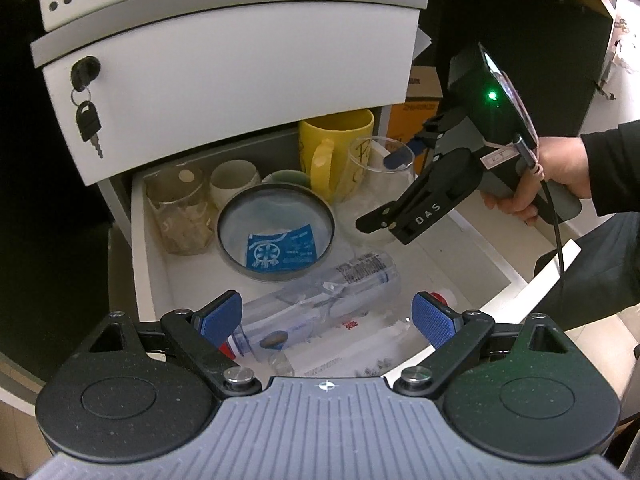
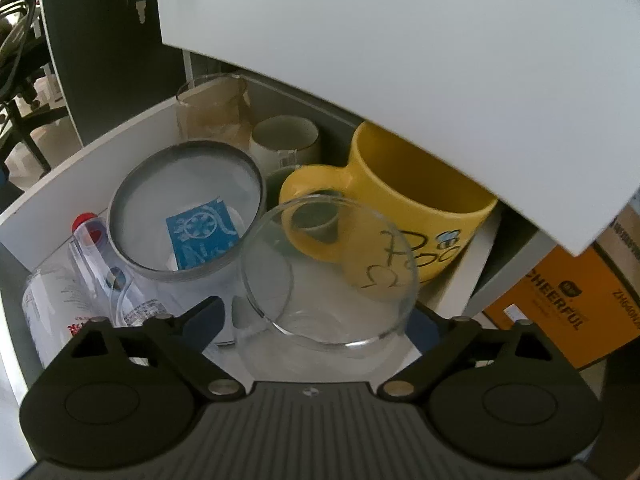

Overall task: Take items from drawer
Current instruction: 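Close the right tool on the clear drinking glass in the drawer, then lift the clear glass out of the drawer with the right tool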

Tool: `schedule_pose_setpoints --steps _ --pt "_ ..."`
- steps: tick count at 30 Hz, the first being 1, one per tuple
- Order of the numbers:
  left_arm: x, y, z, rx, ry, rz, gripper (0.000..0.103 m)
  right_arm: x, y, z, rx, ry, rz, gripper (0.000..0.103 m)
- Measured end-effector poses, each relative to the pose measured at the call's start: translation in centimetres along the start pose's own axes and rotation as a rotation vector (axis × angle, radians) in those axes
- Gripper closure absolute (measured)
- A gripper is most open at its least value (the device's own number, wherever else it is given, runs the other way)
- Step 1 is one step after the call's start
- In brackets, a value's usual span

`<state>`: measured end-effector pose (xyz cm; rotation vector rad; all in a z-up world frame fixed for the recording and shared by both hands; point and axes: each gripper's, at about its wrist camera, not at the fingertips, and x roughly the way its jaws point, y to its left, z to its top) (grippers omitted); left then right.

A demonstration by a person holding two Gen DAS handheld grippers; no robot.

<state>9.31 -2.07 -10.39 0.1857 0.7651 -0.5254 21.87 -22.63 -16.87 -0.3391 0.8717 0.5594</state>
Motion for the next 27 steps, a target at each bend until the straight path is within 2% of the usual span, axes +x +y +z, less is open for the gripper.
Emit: schedule_pose_setpoints --steps 17,27 --pt "1.9 -0.2 0.9 0.038 0.017 -0.021 0.01 1.3 0.1 -0.3 -0.035 -0.016 0.015 0.009" --pt "3.2 -0.5 1.2 0.07 0.009 -0.016 0.01 -1.5 -0.5 0.0 0.012 -0.059 0.036 0.009"
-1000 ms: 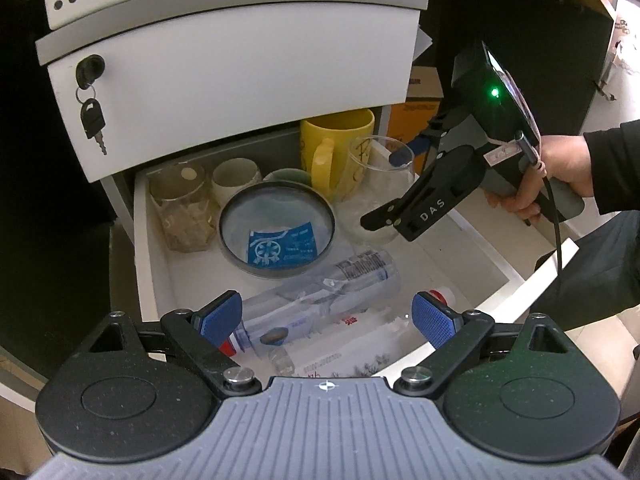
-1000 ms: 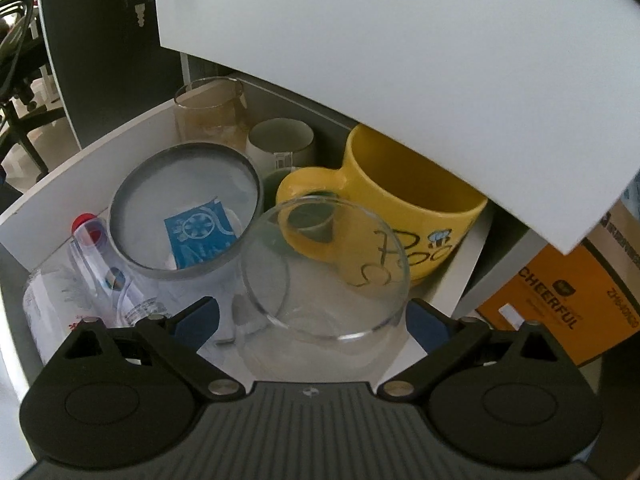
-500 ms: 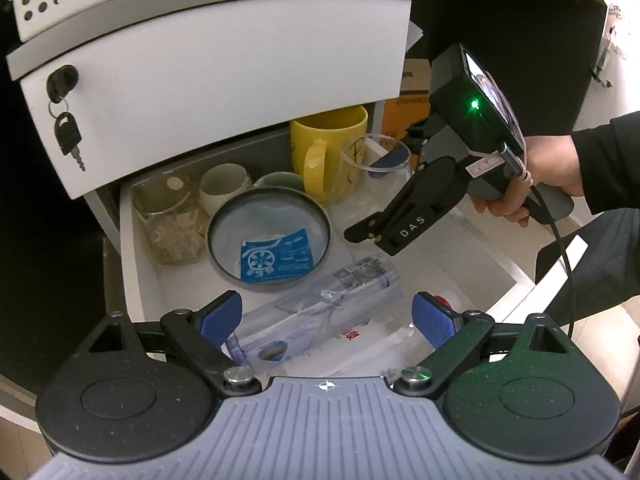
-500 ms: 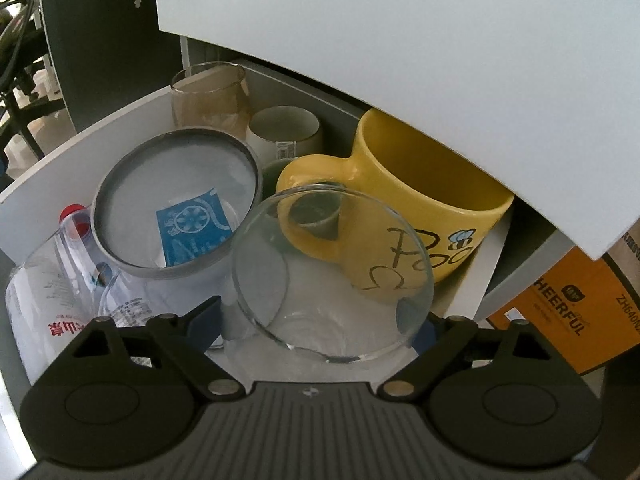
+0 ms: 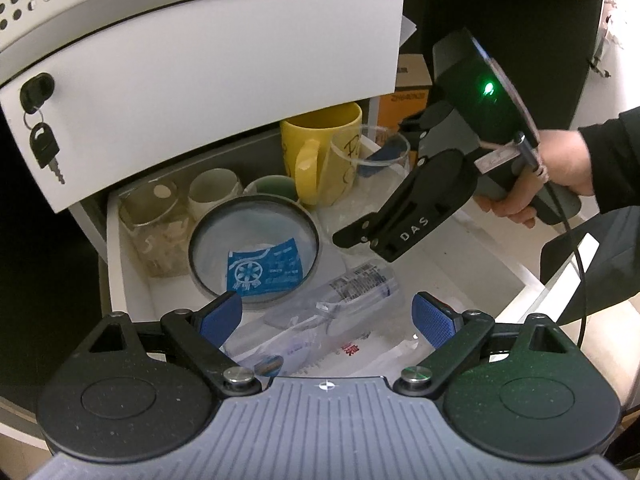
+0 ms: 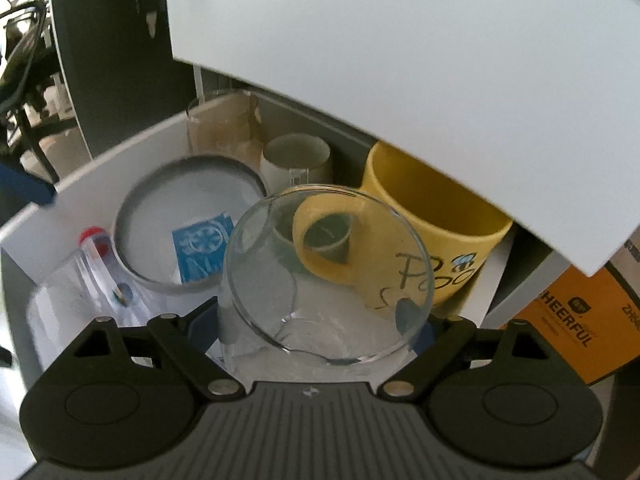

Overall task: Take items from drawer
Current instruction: 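Lift the clear glass out of the drawer with the right tool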

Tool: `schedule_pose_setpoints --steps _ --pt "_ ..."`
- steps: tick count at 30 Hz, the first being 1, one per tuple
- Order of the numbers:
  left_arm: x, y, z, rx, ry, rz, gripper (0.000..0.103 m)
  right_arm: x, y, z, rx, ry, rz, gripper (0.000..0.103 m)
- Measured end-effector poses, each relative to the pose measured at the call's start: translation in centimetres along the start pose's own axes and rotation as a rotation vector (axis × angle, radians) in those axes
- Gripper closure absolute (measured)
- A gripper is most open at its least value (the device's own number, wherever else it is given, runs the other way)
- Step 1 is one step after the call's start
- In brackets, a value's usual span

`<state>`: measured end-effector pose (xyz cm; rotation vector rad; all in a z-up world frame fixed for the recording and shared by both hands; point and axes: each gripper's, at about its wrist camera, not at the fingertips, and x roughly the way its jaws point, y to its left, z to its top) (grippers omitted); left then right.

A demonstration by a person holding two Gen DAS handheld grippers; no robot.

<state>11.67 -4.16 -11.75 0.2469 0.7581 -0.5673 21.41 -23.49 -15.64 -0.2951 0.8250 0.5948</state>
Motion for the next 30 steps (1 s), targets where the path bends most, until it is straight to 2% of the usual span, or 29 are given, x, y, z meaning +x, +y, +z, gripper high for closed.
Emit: schedule_pose_setpoints --steps 8,17,19,24,27,30 --pt "-0.3 -1.1 0.6 0.058 -0.043 0.0 0.01 -5.6 0.5 1.9 0.046 -0.006 0.035 0.009" --pt "-2.2 -3.2 0.8 0.136 -0.11 -0.009 0.012 -11.8 3.1 2.9 0.103 -0.025 0.11 0.009" --pt "-2.8 -3.8 0.8 0.153 -0.122 -0.017 0.016 -13.1 4.0 2.8 0.106 -0.024 0.13 0.009" --pt "-4.7 -5.7 0.8 0.19 -0.147 -0.038 0.021 -16.9 6.3 2.8 0.103 -0.011 0.17 0.009" --pt "-6.2 -7.0 1.1 0.203 -0.165 -0.058 0.027 -19.0 7.8 3.0 0.08 -0.005 0.154 0.009" --pt "-8.0 -8.0 1.4 0.199 -0.19 -0.065 0.028 -21.3 8.9 3.3 0.076 -0.017 0.137 0.009"
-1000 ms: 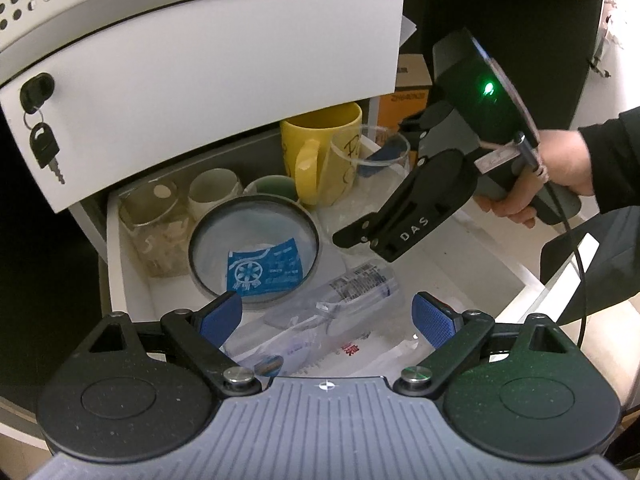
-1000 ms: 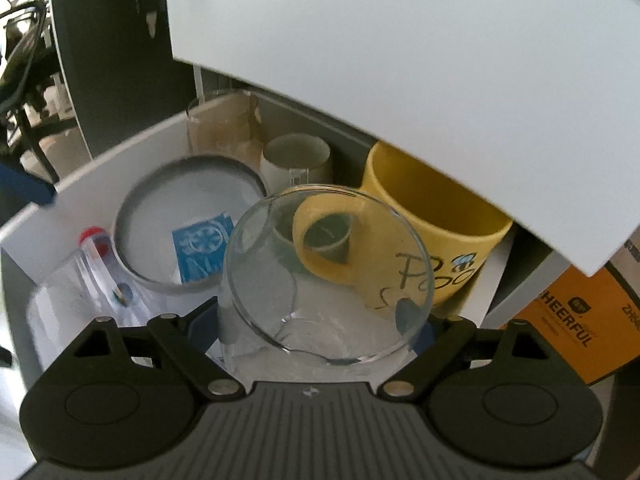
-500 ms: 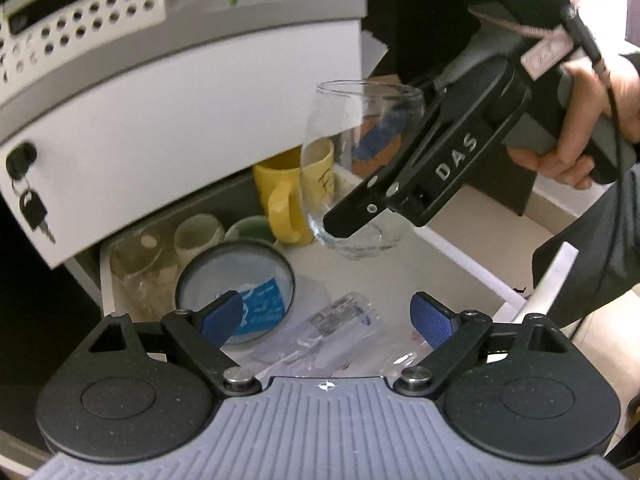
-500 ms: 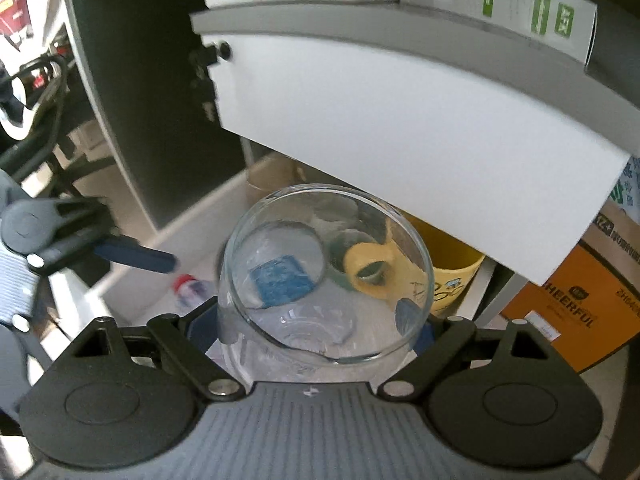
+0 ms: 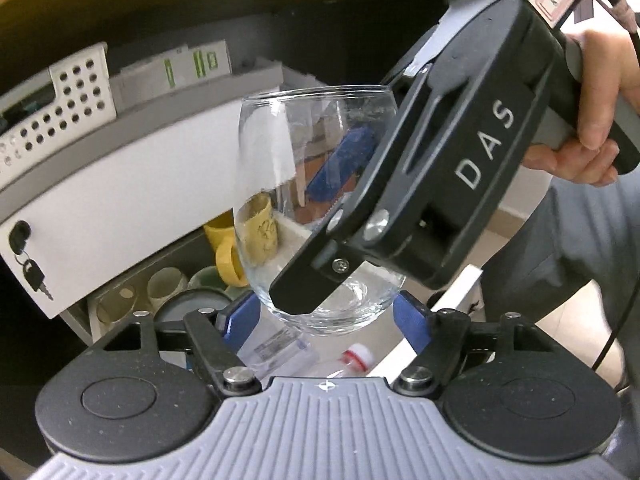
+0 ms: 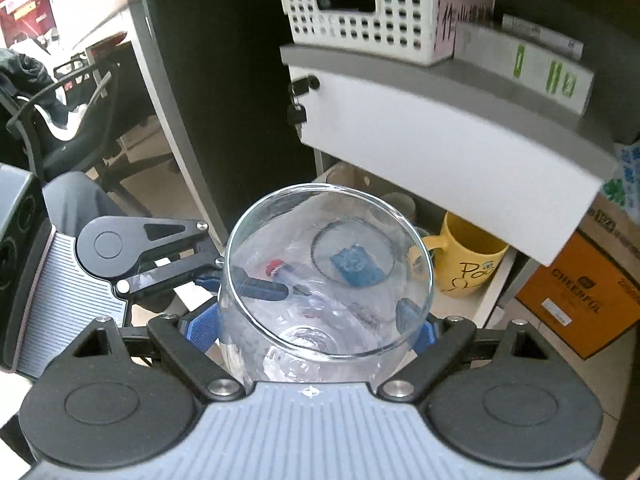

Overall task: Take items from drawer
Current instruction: 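Lift the clear glass out of the drawer with the right tool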

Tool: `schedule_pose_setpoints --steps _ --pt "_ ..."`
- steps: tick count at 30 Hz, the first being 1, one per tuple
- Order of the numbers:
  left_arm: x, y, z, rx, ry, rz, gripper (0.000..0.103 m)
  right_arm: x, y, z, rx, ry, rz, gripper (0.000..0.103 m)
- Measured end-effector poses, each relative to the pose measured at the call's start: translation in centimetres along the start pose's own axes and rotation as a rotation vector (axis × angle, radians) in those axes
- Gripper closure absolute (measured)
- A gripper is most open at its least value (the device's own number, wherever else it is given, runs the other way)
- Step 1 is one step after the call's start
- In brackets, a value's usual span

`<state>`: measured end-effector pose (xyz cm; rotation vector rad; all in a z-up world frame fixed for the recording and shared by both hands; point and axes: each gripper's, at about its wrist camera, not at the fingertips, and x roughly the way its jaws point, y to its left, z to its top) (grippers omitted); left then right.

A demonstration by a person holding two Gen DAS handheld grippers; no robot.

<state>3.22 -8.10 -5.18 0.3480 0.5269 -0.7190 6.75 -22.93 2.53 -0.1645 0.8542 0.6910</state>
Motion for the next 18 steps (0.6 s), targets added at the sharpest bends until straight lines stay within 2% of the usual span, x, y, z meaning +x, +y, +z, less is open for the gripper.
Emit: schedule_pose_setpoints --steps 7,12,18 --pt "-4.3 -2.1 3.3 0.004 -0.051 0.034 0.028 -5.9 2.7 2.2 -0.04 -0.028 -0.062 0.009" --pt "-6.3 -2.4 7.1 -0.007 -0.079 0.086 0.028 -9.5 2.8 5.8 -0.075 -0.055 -0.088 0.009" --pt "-8.2 -1.0 12.5 -0.015 -0.123 0.131 0.028 -13.1 2.5 11.2 -0.133 -0.086 -0.12 0.009"
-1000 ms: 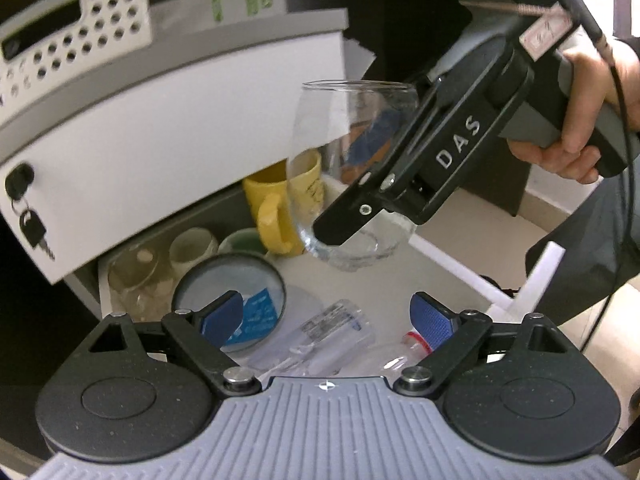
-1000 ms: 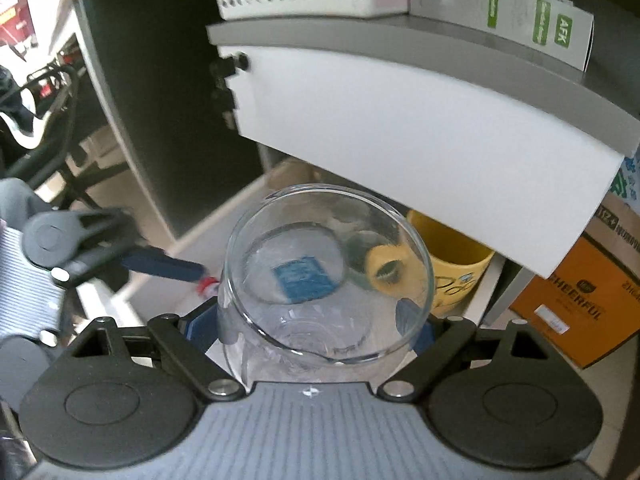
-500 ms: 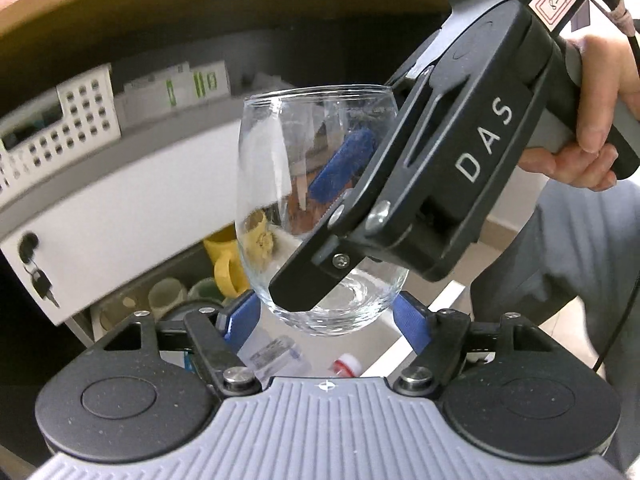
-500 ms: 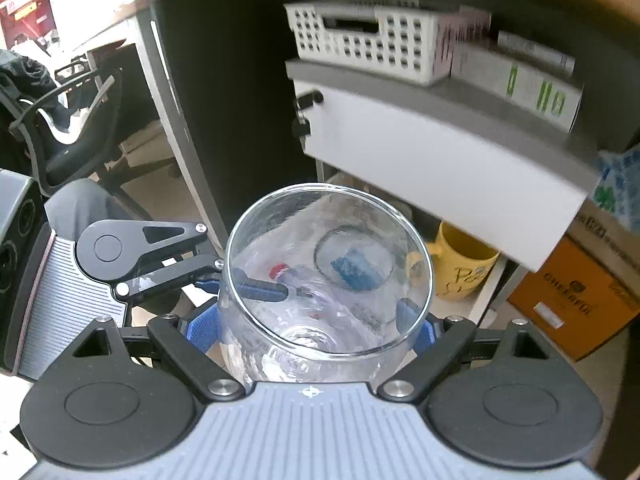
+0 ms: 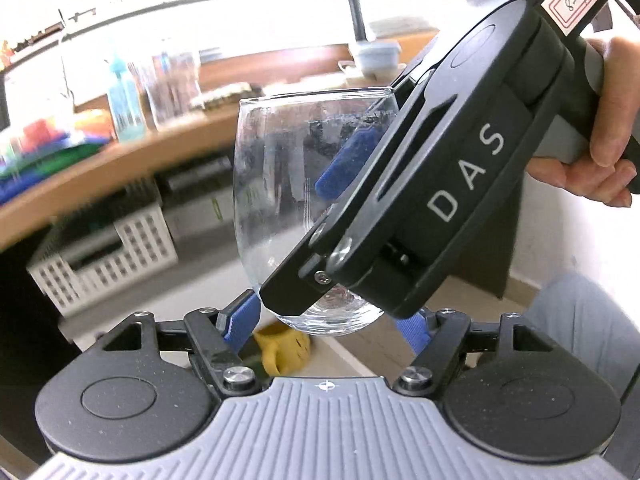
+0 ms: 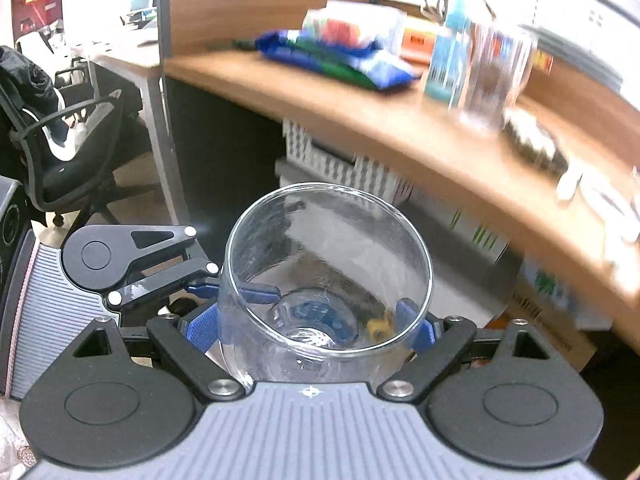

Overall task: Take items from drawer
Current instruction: 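Lift the clear glass out of the drawer with the right tool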

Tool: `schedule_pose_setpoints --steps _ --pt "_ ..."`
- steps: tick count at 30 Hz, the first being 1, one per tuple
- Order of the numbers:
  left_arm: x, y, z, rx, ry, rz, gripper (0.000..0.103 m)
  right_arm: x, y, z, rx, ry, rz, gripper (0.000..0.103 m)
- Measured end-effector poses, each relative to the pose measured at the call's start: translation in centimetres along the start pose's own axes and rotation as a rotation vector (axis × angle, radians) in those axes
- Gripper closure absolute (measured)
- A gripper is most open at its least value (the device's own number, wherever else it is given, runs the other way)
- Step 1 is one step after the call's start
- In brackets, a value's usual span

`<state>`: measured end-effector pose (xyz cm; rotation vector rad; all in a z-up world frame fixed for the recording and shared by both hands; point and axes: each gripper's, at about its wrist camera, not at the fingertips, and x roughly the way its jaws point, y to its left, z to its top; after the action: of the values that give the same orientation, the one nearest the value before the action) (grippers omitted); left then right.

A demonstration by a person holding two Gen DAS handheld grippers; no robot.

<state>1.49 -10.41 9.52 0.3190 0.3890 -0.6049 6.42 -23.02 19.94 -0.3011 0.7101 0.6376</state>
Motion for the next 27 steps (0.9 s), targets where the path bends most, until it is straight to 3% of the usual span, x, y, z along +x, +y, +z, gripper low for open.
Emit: schedule_pose_setpoints --steps 13,27 --pt "-0.2 6.0 10.3 -0.023 -0.073 0.106 0.028 -1.4 -3.5 11.4 -0.108 -0.08 -0.053 0.009" --pt "4.3 9.6 14.8 -0.054 -0.031 0.144 0.027 2.3 -8.0 15.3 -0.085 -0.06 -0.094 0.009"
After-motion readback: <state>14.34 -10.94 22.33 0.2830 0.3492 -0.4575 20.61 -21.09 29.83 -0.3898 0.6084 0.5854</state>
